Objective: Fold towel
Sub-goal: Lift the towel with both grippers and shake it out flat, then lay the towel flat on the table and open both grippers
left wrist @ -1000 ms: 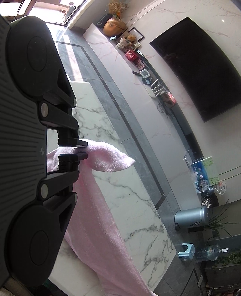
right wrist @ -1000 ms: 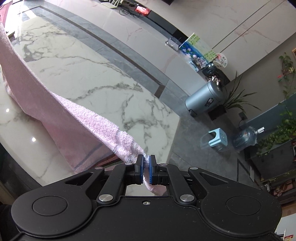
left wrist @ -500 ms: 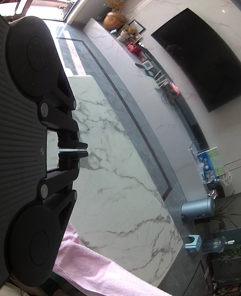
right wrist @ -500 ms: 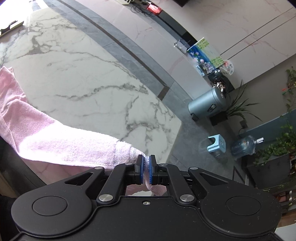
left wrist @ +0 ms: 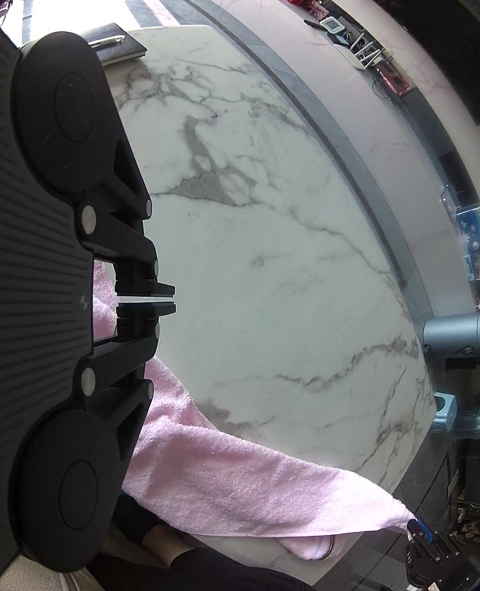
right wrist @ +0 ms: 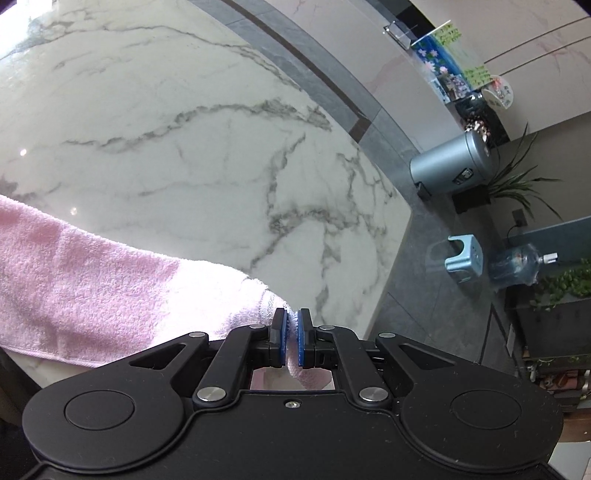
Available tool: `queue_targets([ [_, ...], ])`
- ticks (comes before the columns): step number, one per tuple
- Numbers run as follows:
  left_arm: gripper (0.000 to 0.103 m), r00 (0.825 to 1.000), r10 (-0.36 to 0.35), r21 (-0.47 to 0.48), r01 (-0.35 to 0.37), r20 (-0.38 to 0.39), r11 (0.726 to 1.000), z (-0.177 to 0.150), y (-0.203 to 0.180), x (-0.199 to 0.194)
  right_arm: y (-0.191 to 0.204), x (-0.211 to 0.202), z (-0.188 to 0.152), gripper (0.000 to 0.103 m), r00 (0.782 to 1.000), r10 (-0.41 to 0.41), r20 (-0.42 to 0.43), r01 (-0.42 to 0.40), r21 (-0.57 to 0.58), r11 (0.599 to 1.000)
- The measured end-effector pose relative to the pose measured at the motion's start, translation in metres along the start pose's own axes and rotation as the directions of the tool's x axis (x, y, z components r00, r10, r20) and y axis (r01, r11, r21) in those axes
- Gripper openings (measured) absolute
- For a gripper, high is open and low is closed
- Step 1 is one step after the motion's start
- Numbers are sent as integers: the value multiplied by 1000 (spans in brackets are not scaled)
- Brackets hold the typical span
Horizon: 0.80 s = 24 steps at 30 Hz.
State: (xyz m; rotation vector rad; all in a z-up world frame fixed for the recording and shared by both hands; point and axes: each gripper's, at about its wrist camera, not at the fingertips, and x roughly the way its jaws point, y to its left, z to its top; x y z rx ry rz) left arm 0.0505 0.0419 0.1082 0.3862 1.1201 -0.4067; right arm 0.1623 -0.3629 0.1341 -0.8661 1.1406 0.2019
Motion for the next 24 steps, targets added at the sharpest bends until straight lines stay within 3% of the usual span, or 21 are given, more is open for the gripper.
queue_targets([
  [5, 2, 992, -103, 16, 104, -71, 994, -15, -18, 36, -10, 48, 13, 4, 998, 11, -56, -9, 45, 999],
  [12, 2, 981, -116, 27, 122, -153, 992, -33, -27, 65, -12, 78, 18, 4, 996, 54, -67, -49, 63, 997],
  [19, 2, 973, -114, 38, 123, -199, 992, -38, -27, 81, -20, 83, 10, 31, 998, 37, -54, -32, 102, 994],
  [24, 2, 974, -93, 49, 105, -205, 993, -27, -23, 87, -26, 83, 3, 40, 999, 19, -44, -13, 131, 991],
])
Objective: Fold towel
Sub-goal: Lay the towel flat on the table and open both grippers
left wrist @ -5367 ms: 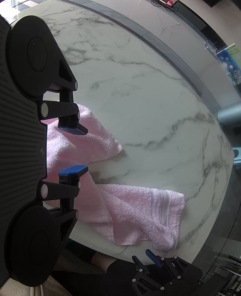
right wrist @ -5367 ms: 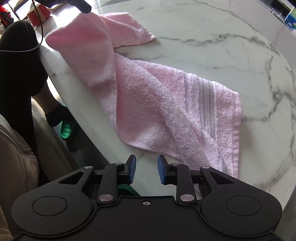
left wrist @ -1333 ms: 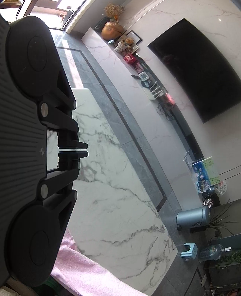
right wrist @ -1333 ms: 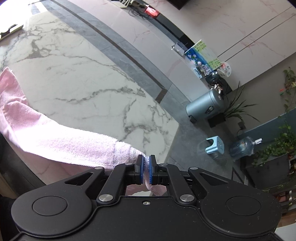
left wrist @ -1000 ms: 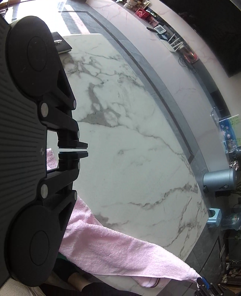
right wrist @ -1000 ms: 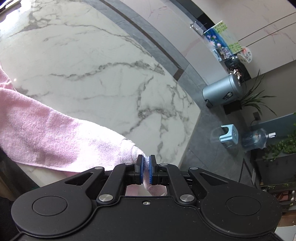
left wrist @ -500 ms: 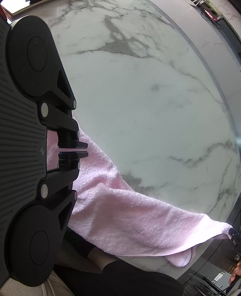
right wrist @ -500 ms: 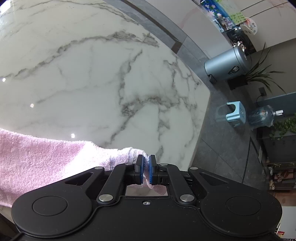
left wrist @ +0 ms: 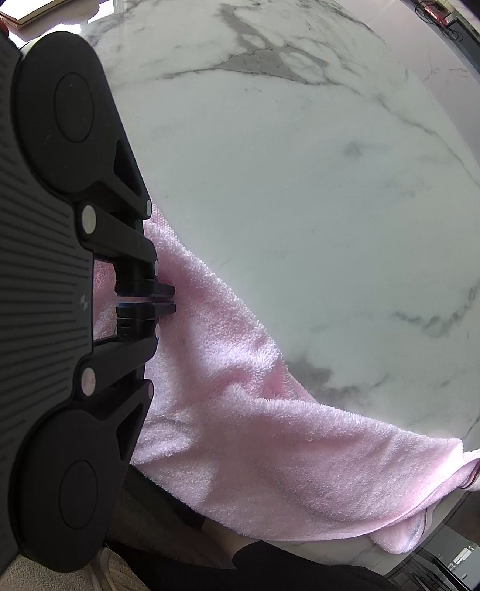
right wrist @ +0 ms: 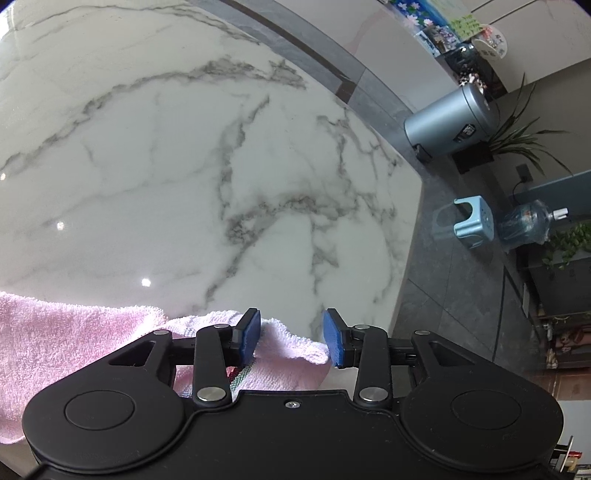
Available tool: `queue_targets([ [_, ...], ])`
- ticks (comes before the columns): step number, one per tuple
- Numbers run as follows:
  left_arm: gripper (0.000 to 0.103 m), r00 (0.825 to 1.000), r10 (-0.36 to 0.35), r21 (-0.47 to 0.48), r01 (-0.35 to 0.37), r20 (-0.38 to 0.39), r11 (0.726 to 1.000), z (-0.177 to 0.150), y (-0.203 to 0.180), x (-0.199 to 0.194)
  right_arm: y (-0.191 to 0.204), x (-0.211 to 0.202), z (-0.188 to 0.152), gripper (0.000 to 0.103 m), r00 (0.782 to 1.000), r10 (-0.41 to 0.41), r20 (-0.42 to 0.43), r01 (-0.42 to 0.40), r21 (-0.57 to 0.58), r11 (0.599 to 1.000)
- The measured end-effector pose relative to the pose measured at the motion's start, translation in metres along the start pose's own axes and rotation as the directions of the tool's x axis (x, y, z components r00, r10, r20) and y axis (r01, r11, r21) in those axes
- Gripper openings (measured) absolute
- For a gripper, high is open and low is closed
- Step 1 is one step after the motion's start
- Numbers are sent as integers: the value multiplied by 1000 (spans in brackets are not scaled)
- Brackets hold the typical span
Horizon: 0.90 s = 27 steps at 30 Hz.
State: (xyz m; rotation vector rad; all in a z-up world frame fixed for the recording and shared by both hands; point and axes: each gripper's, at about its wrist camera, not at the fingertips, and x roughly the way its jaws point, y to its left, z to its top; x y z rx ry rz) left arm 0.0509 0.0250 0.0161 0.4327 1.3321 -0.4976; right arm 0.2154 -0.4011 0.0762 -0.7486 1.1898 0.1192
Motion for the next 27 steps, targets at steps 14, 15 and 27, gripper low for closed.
queue_targets([
  [14, 2, 985, 160, -76, -155, 58, 985, 51, 45, 11, -3, -12, -15, 41, 998, 7, 61, -7, 5, 1000],
  [15, 2, 984, 166, -87, -160, 61, 983, 52, 48, 11, -2, -12, -18, 41, 998, 11, 58, -12, 3, 1000],
  [27, 28, 989, 117, -27, -115, 91, 993, 27, 27, -26, 15, -20, -57, 42, 998, 63, 32, -62, -24, 998],
])
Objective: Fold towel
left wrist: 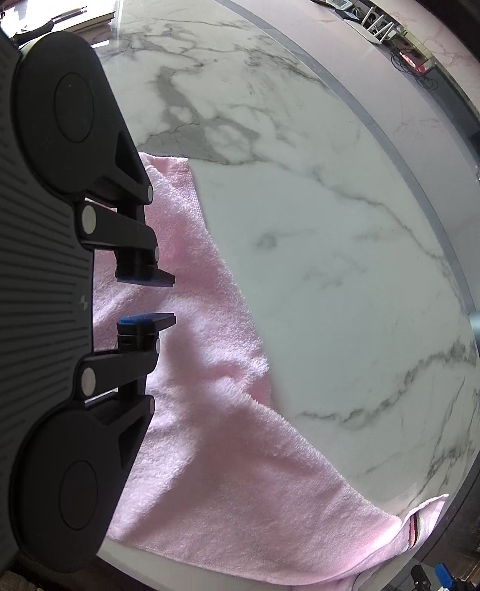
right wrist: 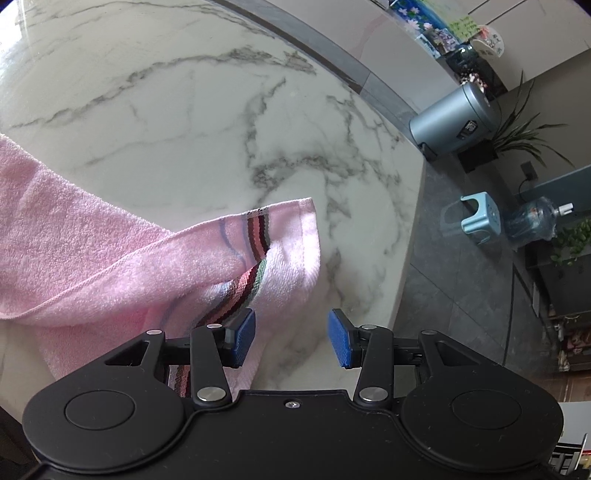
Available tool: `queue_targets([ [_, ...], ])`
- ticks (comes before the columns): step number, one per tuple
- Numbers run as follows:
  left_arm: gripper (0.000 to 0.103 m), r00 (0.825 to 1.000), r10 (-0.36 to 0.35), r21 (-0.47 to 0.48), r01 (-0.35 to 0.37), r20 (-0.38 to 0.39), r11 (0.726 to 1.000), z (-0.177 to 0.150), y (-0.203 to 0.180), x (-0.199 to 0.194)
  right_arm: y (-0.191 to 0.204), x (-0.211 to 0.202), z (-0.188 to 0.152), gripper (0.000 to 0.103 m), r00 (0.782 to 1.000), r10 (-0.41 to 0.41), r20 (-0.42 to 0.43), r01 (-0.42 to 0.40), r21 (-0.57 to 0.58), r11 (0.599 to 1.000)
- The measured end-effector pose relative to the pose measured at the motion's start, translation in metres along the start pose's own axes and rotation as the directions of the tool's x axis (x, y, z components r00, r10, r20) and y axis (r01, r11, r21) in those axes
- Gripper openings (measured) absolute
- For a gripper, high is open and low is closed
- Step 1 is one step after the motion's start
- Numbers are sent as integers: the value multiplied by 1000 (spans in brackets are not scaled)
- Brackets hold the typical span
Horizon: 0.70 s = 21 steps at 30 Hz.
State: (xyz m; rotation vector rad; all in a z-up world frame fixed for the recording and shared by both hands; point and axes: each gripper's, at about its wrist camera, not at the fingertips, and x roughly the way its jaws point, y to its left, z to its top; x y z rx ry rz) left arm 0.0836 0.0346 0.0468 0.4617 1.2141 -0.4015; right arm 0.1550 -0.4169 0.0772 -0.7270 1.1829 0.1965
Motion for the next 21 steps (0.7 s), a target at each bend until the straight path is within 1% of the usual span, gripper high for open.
queue_targets([
  [2, 37, 999, -46, 11, 46, -19, 999, -11, -10, -9, 3, 3, -4, 42, 1000, 11, -4, -11, 6, 1000],
  [4, 40, 994, -102, 13, 103, -48, 995, -19, -18, -9, 9, 4, -10, 44, 1000, 20, -10, -20, 11, 1000],
  [5, 44, 989, -131, 14, 132, -65, 991, -24, -23, -10, 10, 4, -11, 44, 1000, 19, -12, -19, 10, 1000],
  [7, 46, 982, -160, 15, 162, -103, 987, -33, -33, -9, 11, 3, -13, 46, 1000, 15, -11, -15, 10, 1000],
  [11, 47, 971, -156, 23, 163, -180, 986, -46, -50, 3, 12, 1, -15, 46, 1000, 15, -4, -15, 17, 1000],
  [15, 47, 969, -147, 24, 155, -199, 988, -55, -56, 9, 14, 1, -18, 47, 1000, 20, -2, -20, 15, 1000],
  [17, 47, 969, -138, 4, 142, -205, 990, -60, -55, 13, 14, 1, -19, 47, 1000, 22, -1, -22, 14, 1000],
  [21, 47, 977, -130, -25, 127, -172, 992, -63, -54, 13, 16, 1, -21, 47, 1000, 27, 1, -27, 11, 1000],
])
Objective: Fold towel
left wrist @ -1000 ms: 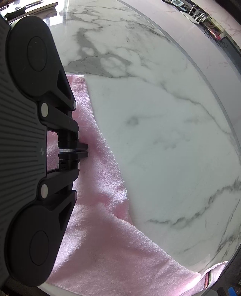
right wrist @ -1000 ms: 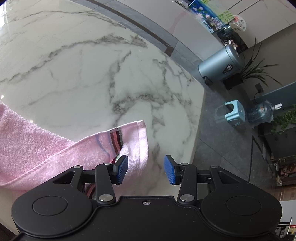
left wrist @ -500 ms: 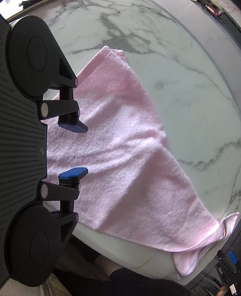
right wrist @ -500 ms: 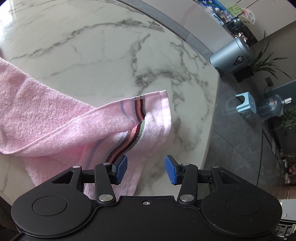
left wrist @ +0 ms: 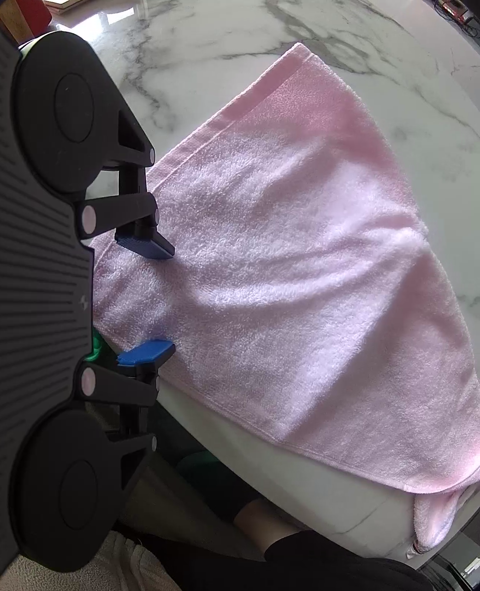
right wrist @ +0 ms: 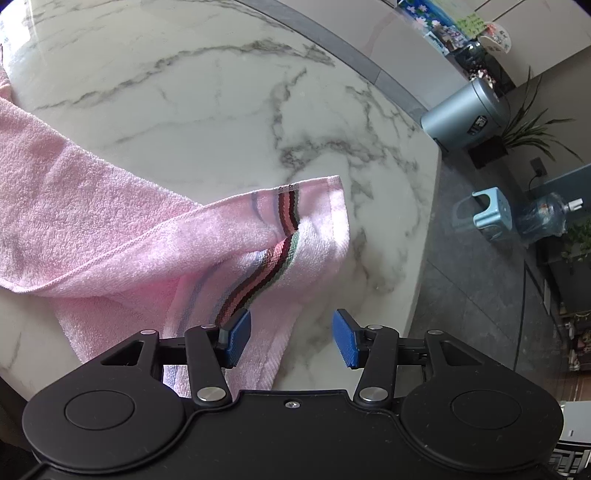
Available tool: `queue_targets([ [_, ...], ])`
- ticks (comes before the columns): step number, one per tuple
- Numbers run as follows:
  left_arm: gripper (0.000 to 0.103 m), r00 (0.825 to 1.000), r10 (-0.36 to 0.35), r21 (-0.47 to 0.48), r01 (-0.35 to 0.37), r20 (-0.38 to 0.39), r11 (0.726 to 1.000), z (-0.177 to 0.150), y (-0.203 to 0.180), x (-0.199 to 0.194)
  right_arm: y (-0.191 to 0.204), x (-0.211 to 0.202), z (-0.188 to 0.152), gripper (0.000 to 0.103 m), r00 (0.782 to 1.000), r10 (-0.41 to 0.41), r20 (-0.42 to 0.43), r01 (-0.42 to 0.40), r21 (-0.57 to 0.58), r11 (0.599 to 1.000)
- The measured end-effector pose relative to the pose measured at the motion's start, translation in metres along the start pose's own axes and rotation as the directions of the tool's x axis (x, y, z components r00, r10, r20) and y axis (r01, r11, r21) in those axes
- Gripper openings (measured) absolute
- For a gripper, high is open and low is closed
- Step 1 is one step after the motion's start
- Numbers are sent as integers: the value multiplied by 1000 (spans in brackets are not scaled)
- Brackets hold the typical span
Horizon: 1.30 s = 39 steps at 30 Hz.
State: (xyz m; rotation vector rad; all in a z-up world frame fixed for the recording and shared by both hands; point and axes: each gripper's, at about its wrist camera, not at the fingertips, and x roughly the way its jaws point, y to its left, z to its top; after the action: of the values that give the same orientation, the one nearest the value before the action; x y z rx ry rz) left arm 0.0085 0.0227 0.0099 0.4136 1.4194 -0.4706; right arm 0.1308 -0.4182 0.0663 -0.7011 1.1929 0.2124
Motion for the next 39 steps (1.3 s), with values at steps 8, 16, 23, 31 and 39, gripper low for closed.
queue_targets([
  [8, 8, 999, 8, -47, -7, 37, 999, 3, 8, -3, -5, 11, 1, 47, 1000, 12, 0, -12, -44, 999],
  [16, 4, 994, -20, -124, 33, 106, 992, 15, 34, -19, -19, 25, 15, 47, 999, 34, -14, -34, -40, 999],
  [23, 4, 974, 11, -196, 35, 226, 980, 35, 75, -64, -18, 30, 32, 47, 998, 65, 8, -65, -34, 997],
  [31, 4, 952, 80, -241, -6, 296, 971, 71, 112, -102, -26, 52, 52, 13, 997, 71, -16, -70, 45, 997],
  [39, 4, 934, 166, -328, -56, 315, 943, 112, 168, -108, -33, 85, 66, 13, 996, 73, -51, -68, 78, 995],
])
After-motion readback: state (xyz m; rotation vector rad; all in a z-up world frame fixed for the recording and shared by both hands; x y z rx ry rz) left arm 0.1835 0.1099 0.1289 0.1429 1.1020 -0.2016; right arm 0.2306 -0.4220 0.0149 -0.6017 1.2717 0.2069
